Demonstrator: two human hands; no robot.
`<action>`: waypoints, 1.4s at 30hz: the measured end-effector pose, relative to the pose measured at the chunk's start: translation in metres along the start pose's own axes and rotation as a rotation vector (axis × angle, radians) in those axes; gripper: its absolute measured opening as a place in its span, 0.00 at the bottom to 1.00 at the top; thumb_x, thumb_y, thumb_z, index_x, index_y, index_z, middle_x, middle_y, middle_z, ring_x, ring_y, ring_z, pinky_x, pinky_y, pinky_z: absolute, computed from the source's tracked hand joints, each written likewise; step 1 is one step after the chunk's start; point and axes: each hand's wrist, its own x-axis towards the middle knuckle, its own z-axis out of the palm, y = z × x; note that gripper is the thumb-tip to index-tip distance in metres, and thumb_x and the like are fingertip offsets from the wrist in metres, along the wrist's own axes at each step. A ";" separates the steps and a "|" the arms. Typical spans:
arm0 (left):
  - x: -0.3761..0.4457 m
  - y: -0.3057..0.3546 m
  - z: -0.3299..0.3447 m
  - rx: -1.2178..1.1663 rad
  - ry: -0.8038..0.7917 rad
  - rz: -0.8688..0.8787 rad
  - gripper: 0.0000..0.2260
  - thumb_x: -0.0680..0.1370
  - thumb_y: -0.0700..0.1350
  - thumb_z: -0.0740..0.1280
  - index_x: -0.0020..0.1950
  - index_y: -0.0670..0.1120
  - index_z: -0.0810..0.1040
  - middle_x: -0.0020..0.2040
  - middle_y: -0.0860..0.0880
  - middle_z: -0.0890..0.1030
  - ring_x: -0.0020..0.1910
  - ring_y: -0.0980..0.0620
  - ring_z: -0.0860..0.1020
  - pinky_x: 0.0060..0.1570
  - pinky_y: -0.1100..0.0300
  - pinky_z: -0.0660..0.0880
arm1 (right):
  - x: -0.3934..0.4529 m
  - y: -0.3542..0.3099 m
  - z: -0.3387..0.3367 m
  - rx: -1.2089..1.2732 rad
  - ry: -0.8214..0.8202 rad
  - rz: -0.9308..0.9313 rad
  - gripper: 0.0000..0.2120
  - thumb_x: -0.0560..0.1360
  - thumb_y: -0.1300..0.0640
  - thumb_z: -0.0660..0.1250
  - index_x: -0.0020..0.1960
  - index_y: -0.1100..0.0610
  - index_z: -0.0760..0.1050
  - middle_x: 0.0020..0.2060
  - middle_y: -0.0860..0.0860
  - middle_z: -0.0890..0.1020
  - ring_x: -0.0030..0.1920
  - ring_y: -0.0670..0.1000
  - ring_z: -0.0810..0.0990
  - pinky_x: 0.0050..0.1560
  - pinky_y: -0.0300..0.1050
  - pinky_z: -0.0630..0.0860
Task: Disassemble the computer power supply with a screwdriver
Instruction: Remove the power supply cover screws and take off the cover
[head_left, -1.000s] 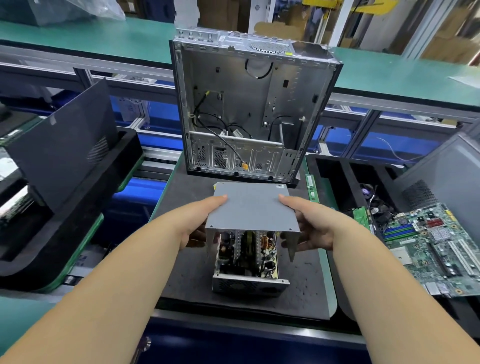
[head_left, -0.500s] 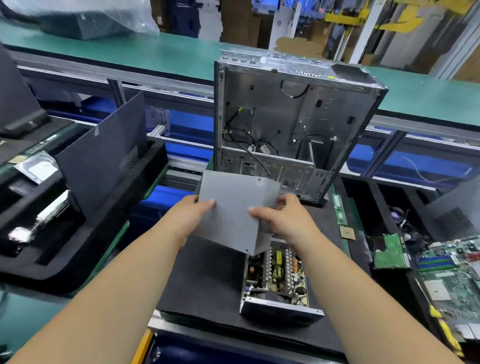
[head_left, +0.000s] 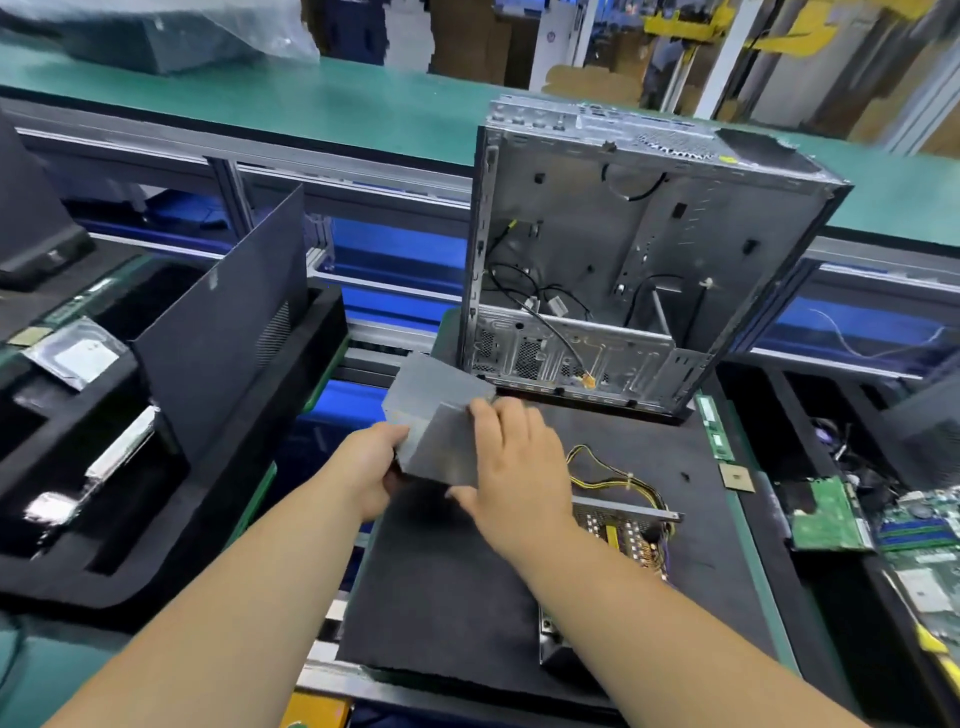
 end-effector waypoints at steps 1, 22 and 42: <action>0.004 -0.004 -0.003 -0.014 -0.030 -0.012 0.10 0.83 0.41 0.60 0.58 0.39 0.79 0.43 0.44 0.86 0.41 0.49 0.85 0.39 0.56 0.81 | -0.001 -0.002 0.004 -0.021 -0.004 -0.014 0.45 0.51 0.41 0.84 0.63 0.58 0.76 0.50 0.56 0.78 0.45 0.57 0.78 0.43 0.49 0.77; 0.042 -0.017 -0.024 0.253 -0.223 0.100 0.32 0.82 0.65 0.51 0.80 0.47 0.59 0.81 0.47 0.56 0.80 0.46 0.51 0.77 0.48 0.47 | 0.019 -0.019 0.056 -0.055 -0.381 -0.119 0.20 0.61 0.70 0.70 0.51 0.57 0.74 0.47 0.55 0.75 0.46 0.58 0.76 0.40 0.47 0.62; -0.016 -0.031 0.081 0.683 -0.188 0.810 0.11 0.78 0.42 0.69 0.39 0.54 0.75 0.44 0.55 0.76 0.45 0.62 0.74 0.49 0.70 0.67 | -0.026 0.133 0.001 0.256 -0.141 0.449 0.18 0.82 0.49 0.60 0.35 0.54 0.66 0.33 0.49 0.71 0.38 0.55 0.71 0.34 0.50 0.62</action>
